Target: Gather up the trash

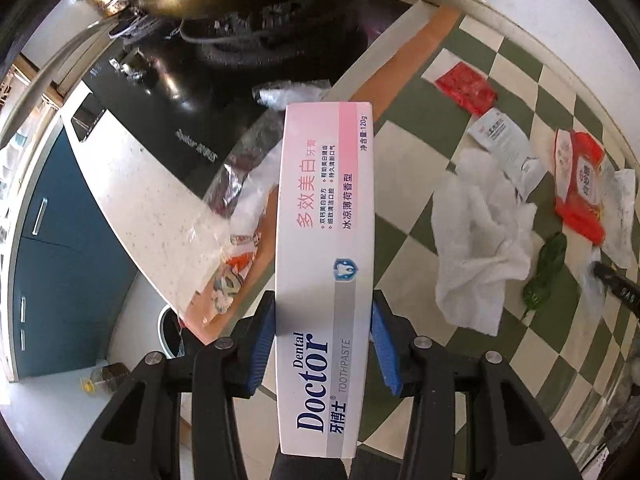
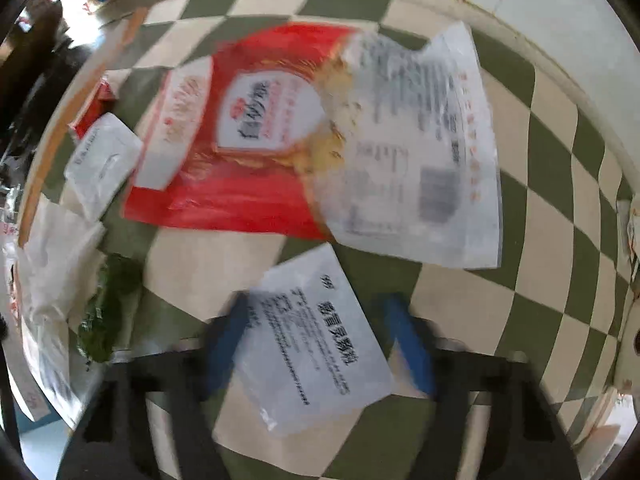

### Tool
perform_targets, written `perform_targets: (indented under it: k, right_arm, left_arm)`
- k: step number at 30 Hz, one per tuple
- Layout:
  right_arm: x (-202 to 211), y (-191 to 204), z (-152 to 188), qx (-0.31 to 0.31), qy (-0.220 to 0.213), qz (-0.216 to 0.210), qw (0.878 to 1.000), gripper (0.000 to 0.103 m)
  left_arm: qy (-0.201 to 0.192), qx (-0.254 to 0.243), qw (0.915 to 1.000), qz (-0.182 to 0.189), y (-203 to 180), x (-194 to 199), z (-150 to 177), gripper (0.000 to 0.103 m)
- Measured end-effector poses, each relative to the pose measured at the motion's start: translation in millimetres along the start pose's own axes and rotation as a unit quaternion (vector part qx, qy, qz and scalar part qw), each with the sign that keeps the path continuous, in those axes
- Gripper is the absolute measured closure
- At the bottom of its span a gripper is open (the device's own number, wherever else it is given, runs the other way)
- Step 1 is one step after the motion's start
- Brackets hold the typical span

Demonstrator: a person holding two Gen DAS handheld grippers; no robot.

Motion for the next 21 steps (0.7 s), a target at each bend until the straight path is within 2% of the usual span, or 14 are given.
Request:
perform_targets:
  k: [4,10,11,13,14,15,17,19,21]
  right_arm:
    - [8,2,7,-0.031,-0.011,-0.03,0.999,0.103]
    - [47,7,16,-0.075,-0.051,-0.096,0.991,0.103]
    - [50,6,13,-0.093,-0.048,-0.115,0.988,0.103]
    - [38,3,7,-0.119,-0.023,-0.124,0.985,0.102]
    - [28,2,3,-0.125,-0.01,-0.121,0.985,0.091]
    - [19,0,-3,-0.125,-0.006,-0.108,0.986,0.061]
    - [7,-5,-7,-0.127,-0.01,-0.095,0.987,0.03]
    - [-5,-5,-10,-0.118,0.001,-0.073,0.99,0.029]
    - [-9,5,-15,-0.077,-0.007,-0.033,0.996,0.027]
  left_arm:
    - [-0.006,0.007,1.0,0.001,3,7,-5,0.061]
    - [-0.028,0.028,0.9992,0.005,22,26,-8,0.061]
    - [-0.031,0.032,0.999,0.003,24,28,-9,0.061]
    - [-0.03,0.034,0.999,0.003,24,26,-9,0.061]
    - [-0.028,0.036,0.999,0.004,24,21,-9,0.061]
    - [-0.025,0.036,0.999,0.004,22,16,-9,0.061]
    - [-0.015,0.032,0.9994,-0.001,16,4,-7,0.061]
    - [-0.003,0.028,0.9996,-0.002,9,-9,-4,0.061]
    - [0.005,0.026,0.9996,-0.005,4,-16,-2,0.061]
Point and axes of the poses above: each gripper's, at about its wrist camera, not at the fingertips, and x roughly against the way its jaws point, y to its left, z to its underside, the point moved 8 cm from there along -x, roughly the way its jaws point, and after that the axes turned 1 degree about x, right-handed, at the moved point
